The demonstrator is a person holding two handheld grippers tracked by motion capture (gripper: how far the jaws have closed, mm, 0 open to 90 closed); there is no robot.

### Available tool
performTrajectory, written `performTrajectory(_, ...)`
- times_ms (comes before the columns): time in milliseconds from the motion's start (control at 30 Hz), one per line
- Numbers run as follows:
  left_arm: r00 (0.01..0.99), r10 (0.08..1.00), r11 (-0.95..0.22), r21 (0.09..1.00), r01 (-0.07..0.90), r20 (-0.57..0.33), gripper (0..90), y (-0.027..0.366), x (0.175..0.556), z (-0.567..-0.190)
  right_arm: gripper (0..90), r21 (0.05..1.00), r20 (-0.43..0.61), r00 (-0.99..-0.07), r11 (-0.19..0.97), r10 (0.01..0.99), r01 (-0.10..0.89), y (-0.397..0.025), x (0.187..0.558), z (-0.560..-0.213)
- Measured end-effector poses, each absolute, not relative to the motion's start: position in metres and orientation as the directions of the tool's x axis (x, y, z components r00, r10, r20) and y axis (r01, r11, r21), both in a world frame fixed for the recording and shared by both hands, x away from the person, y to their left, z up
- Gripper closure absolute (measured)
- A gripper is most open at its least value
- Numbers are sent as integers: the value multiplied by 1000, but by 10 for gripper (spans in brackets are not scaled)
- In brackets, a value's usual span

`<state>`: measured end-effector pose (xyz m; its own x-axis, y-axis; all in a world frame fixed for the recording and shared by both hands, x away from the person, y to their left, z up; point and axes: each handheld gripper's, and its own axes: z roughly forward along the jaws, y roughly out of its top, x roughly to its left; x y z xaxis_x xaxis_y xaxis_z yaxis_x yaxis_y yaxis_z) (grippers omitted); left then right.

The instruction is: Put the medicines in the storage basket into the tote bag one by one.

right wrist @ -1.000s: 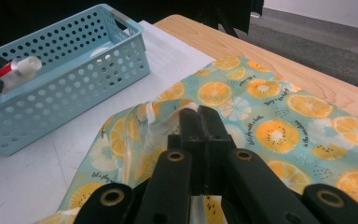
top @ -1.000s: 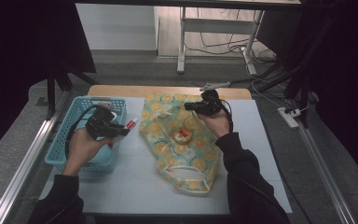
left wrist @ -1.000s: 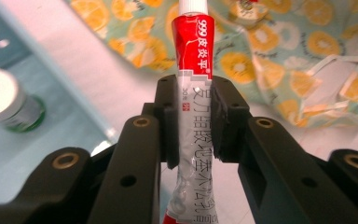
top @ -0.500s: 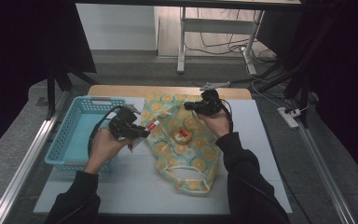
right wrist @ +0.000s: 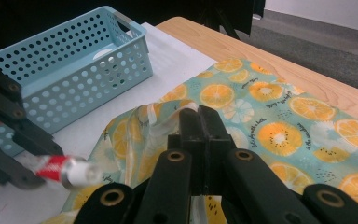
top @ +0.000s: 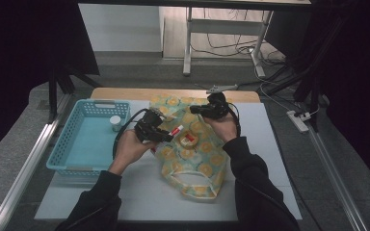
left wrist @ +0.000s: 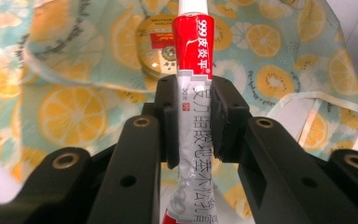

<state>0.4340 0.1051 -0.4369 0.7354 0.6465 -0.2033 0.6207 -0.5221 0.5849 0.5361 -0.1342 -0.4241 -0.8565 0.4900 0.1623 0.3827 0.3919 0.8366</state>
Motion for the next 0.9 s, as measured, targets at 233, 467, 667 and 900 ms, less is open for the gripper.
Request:
performTrajectory(233,742,636,-522,591,615,-211,746,87,445,-441,900,837,157,-858,395,489,379,-134,536,-423)
performTrajectory(467,744,632,-515,600,613,-217,746,73,455,-446,900,838,155,-858,395,490,377,-133,536,-421)
performTrajectory(667,749,628,-514,609,604,-212,746,60,464,-450,900,837,156,-857,395,491,378,-132,536,-420)
performTrajectory(900,751,631,-516,619,593,-194,746,50,473,-453,900,837,155,-856,395,493,379,-132,536,-421)
